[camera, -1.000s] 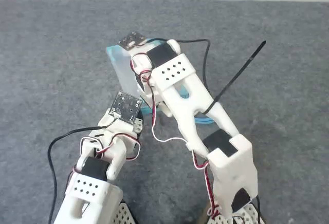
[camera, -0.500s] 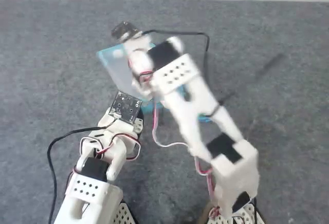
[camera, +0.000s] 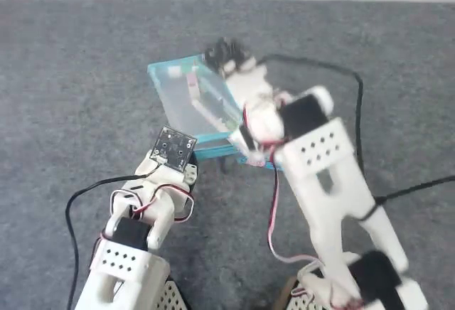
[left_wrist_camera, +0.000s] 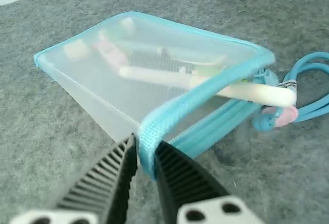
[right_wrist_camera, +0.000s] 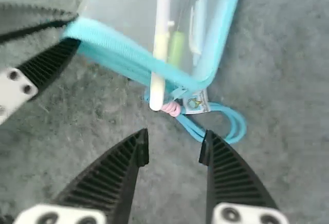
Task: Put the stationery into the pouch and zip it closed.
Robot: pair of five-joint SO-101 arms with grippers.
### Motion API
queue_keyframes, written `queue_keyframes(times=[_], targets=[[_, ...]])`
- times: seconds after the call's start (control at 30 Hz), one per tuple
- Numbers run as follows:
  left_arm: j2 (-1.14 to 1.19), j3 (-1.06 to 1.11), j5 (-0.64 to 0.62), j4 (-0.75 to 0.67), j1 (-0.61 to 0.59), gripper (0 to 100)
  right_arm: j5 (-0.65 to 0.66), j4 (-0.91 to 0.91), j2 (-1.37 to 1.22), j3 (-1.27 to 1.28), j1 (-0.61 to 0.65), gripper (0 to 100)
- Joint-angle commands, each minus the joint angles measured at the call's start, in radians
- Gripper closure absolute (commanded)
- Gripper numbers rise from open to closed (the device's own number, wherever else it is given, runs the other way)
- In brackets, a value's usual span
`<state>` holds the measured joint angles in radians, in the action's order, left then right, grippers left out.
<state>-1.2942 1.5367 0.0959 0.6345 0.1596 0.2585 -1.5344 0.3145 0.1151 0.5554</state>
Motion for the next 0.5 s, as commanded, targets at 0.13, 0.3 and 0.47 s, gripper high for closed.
queue_keyframes(times=[0.13,0.3,0.47], targets=[[-0.018,-0.022,0.003,-0.002,-0.002,99,0.025,0.453,0.262,0.69,-0.008,82.2],[-0.018,-0.022,0.003,-0.002,0.0,99,0.069,0.512,0.203,0.741,0.007,82.1],[-0.018,-0.021,0.003,-0.002,0.0,99,0.068,0.645,0.068,0.738,0.007,82.1]])
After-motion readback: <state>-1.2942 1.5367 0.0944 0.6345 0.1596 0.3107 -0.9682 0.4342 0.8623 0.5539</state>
